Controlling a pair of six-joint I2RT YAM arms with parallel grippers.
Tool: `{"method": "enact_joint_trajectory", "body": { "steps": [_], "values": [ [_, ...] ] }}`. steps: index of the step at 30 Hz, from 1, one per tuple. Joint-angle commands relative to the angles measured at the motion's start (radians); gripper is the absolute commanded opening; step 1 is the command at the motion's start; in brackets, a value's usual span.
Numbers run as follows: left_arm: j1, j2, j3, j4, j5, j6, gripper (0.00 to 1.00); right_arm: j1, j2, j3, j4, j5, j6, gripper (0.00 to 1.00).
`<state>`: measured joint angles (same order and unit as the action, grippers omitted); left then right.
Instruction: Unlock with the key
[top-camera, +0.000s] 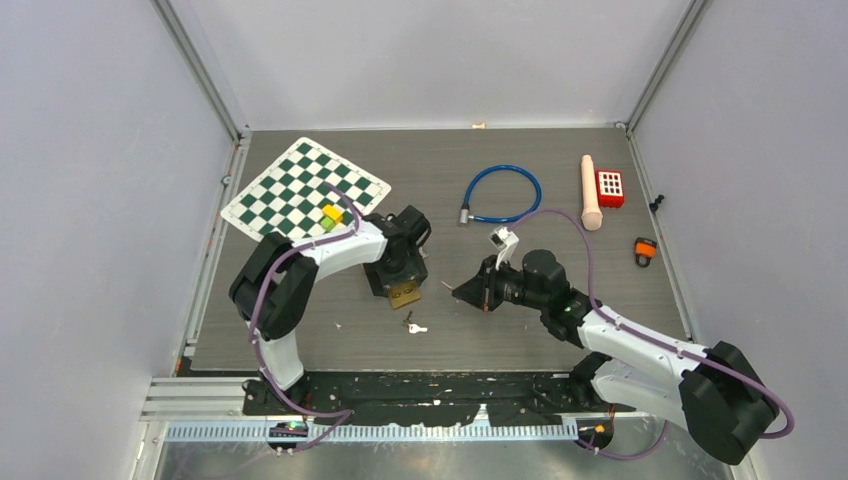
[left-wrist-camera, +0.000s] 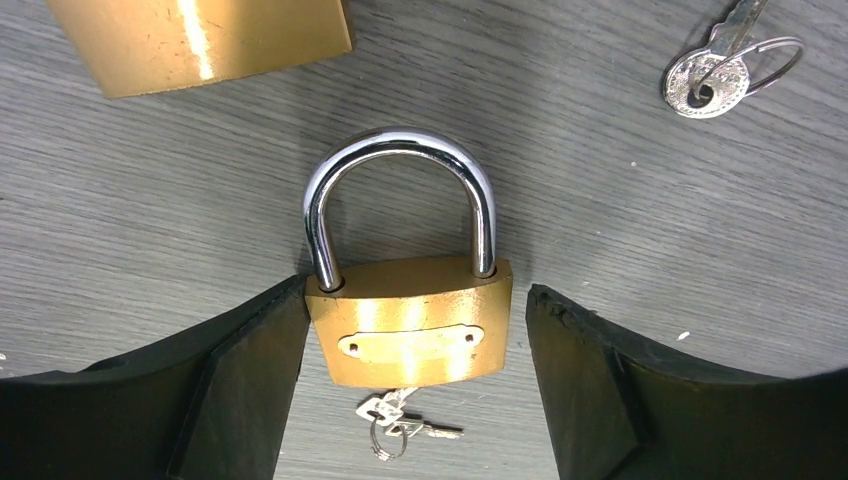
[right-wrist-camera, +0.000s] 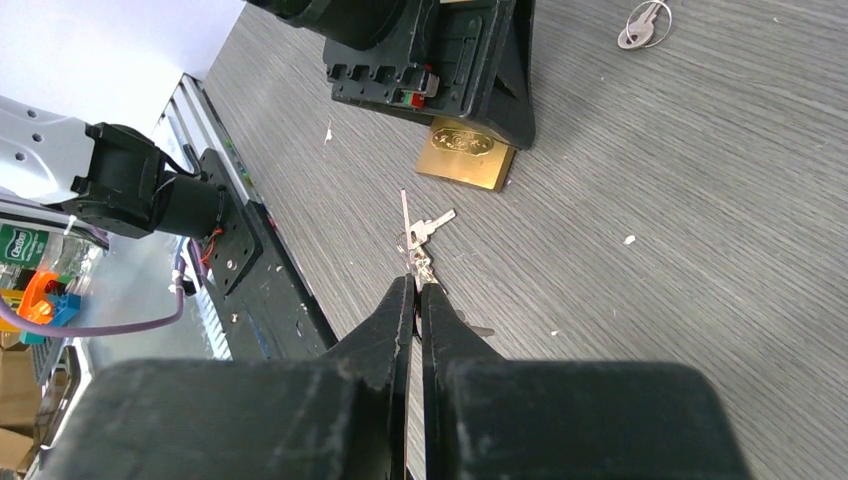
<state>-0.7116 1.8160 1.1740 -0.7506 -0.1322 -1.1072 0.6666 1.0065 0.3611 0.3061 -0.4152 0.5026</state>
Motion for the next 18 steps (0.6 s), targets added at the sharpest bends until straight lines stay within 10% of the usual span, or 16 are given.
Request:
{"method": "enact_joint_trajectory", "body": {
  "steps": [1,18],
  "values": [
    [-0.036,0.015,-0.031,0.010,-0.052,-0.071,0.81,0.007,-0.033,-0.009,0.022,0.019,-0.008,0.05],
    [-0.098,0.134,0.065,-0.174,-0.174,-0.132,0.83,0.007,-0.101,-0.053,0.023,0.039,0.009,0.05]
  ]
}}
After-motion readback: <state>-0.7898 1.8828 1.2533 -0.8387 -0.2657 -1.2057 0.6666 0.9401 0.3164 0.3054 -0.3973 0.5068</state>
